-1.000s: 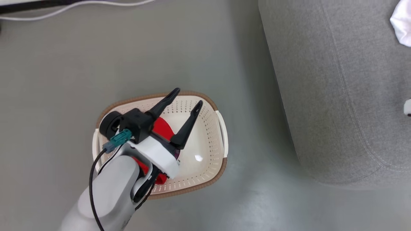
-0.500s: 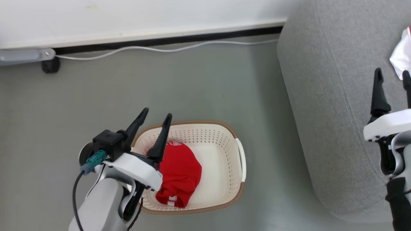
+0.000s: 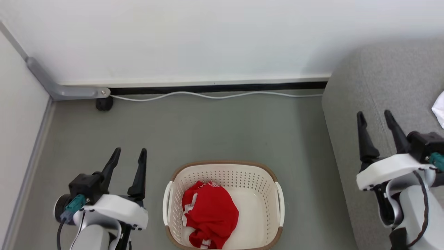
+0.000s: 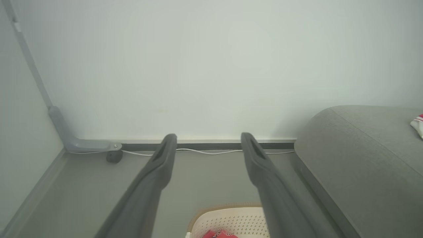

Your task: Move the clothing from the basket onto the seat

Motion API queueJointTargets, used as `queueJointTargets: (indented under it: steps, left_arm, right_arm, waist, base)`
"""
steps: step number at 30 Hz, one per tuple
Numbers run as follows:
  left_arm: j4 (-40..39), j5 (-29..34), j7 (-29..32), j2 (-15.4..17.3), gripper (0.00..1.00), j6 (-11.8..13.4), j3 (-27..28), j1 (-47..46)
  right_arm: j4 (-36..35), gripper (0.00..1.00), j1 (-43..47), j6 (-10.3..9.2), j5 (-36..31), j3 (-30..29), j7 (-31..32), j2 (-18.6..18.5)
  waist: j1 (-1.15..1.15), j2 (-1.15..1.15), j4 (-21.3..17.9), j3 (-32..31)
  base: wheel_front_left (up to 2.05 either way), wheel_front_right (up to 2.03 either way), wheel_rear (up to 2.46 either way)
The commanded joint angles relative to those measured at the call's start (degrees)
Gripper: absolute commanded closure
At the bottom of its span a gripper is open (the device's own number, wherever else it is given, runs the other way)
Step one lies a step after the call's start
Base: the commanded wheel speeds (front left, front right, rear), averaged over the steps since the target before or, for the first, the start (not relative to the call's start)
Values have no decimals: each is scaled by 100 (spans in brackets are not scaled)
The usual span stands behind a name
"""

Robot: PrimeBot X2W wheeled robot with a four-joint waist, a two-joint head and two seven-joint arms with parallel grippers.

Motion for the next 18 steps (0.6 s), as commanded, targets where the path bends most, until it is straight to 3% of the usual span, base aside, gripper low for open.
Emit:
queueJointTargets:
  steps: [1,18]
  left_arm:
    - [-172,113,-35,63,0,29,270,4]
    - [-535,433,-35,-113,0,4,761,822]
  right_arm:
    - [-230,0,77,8,82,130,-76,32]
    - [-684,0,1249,8,-20,26,-76,311]
  waist:
    - [0,0,95,-145]
    - [0,0,36,-652]
  base:
    - [0,0,0]
    - [0,0,0]
